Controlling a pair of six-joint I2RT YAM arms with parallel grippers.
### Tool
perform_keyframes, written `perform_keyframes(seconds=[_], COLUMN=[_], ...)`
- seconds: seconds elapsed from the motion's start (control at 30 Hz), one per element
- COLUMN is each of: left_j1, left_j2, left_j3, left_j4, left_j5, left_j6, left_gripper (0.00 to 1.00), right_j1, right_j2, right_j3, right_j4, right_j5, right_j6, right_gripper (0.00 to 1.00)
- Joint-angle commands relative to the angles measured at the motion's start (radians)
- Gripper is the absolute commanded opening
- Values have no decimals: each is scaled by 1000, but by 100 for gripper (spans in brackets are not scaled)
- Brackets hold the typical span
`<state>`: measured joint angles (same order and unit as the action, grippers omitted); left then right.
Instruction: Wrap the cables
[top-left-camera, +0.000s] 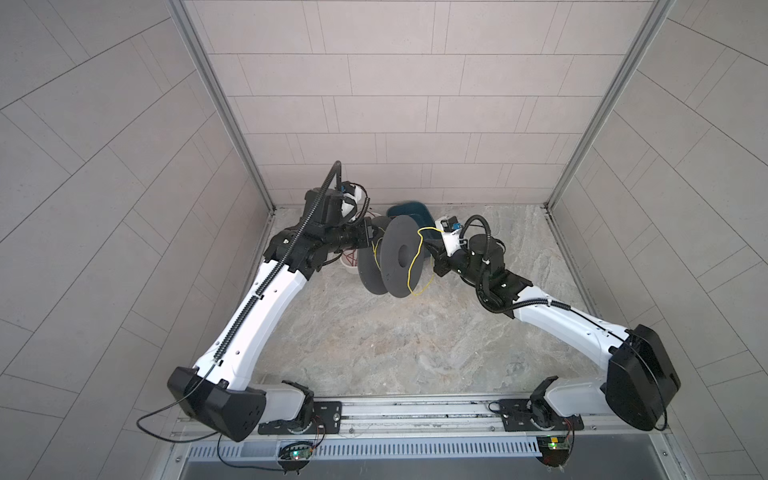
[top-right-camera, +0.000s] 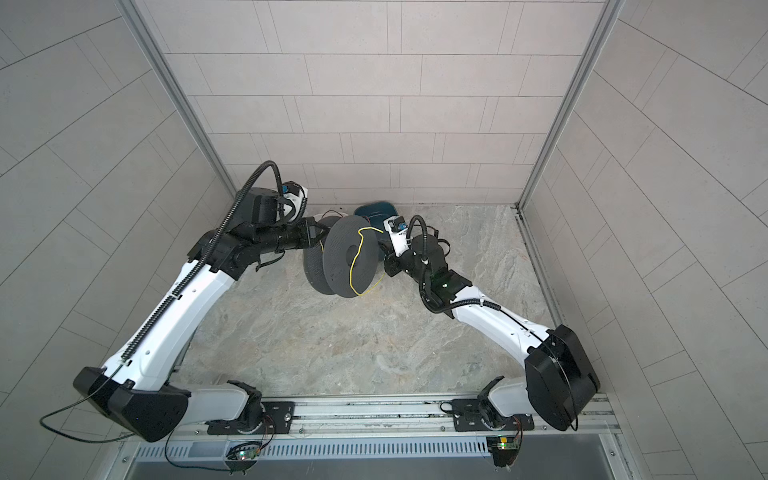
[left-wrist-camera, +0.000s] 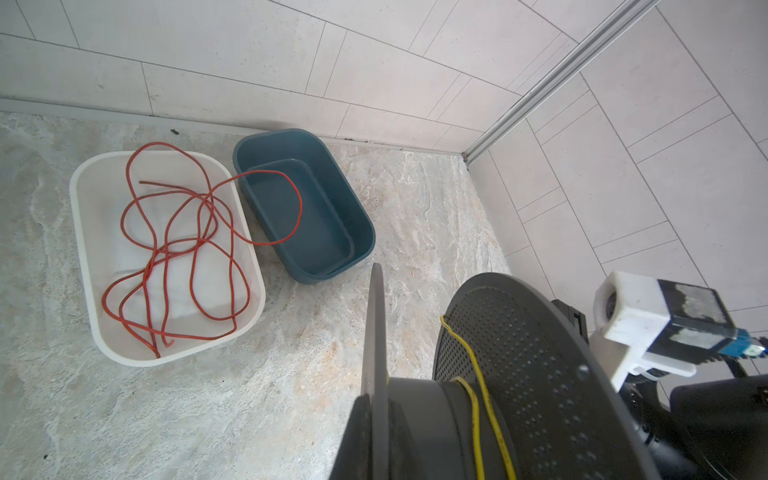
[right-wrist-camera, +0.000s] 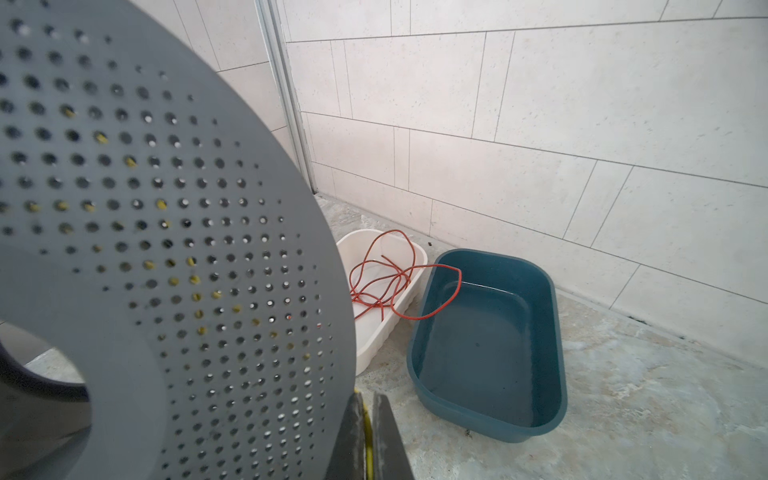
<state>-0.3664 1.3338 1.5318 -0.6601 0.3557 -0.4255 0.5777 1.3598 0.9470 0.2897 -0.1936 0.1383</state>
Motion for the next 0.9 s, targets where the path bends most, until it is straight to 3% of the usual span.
perform_keyframes(seconds=[0.0,0.37,0.87], left_j1=[28,30,32], left_j2=[-37,-50,-41], left_j3=[40,27,42], left_j4=[224,202,191], left_j5=[-17,-28,-30], left_j6=[-17,40,42], left_gripper=[0,0,0], right_j1=[8,-4,-3], right_j2=[-5,6,-25], right_j3=[24,69,77], right_j4=[-102,-109,-149], right_j5=[14,18,0], right_j6=[-31,-38,-52], right_gripper=[0,16,24])
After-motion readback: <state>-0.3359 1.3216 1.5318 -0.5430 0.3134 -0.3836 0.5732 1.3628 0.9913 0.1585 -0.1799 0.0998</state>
